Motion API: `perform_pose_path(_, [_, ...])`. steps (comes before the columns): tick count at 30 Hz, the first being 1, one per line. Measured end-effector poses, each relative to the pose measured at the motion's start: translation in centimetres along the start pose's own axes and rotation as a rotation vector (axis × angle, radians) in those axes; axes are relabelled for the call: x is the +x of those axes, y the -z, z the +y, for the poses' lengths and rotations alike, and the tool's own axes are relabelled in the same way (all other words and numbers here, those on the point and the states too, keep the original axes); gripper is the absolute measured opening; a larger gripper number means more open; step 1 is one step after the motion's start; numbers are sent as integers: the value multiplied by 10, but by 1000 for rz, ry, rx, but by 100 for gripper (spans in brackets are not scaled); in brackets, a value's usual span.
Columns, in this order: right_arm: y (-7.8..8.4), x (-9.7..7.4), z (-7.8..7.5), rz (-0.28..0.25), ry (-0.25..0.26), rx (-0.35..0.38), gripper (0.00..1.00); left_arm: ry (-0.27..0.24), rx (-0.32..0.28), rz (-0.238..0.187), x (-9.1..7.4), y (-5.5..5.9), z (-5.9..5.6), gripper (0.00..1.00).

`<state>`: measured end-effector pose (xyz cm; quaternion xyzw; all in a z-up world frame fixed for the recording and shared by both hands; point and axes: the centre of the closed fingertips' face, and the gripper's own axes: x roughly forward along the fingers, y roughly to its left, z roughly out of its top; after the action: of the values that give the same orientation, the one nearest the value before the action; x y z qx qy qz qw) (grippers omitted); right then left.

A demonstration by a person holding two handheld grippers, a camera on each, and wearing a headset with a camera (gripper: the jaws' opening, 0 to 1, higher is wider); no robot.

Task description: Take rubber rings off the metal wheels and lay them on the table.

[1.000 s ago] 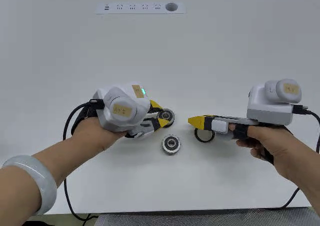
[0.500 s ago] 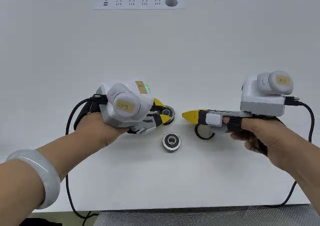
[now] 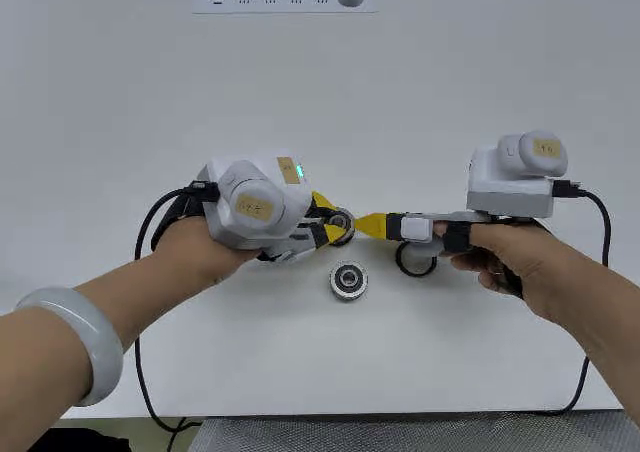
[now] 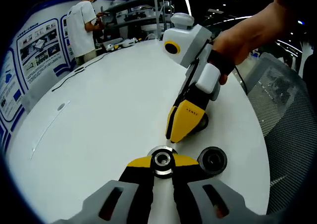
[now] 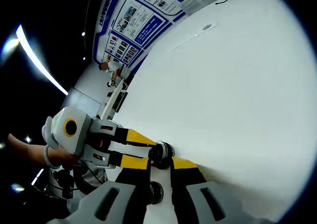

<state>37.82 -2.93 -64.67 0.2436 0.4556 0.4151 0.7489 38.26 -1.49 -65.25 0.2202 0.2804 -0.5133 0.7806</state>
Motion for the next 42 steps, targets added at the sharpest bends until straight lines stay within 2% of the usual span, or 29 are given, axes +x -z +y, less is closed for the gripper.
perform_pose_path(9, [3, 5, -4, 27, -2, 14, 17, 0, -4, -3, 1, 0, 1, 13])
perform_pose_path(23, [4, 15, -3, 38, -23, 41, 19, 2, -7, -7, 2, 1, 2, 13])
perform_pose_path(32, [5, 12, -1, 39, -45, 82, 21, 1, -11, -10, 2, 2, 3, 13])
perform_pose_path(35, [6, 11, 3, 44, -64, 85, 18, 0, -13, -10, 2, 2, 3, 13])
perform_pose_path(39, [5, 8, 3, 39, -60, 75, 18, -1, -15, -11, 2, 2, 3, 13])
perform_pose_path(42, [6, 7, -1, 36, -44, 53, 12, -2, -16, -11, 2, 2, 3, 13])
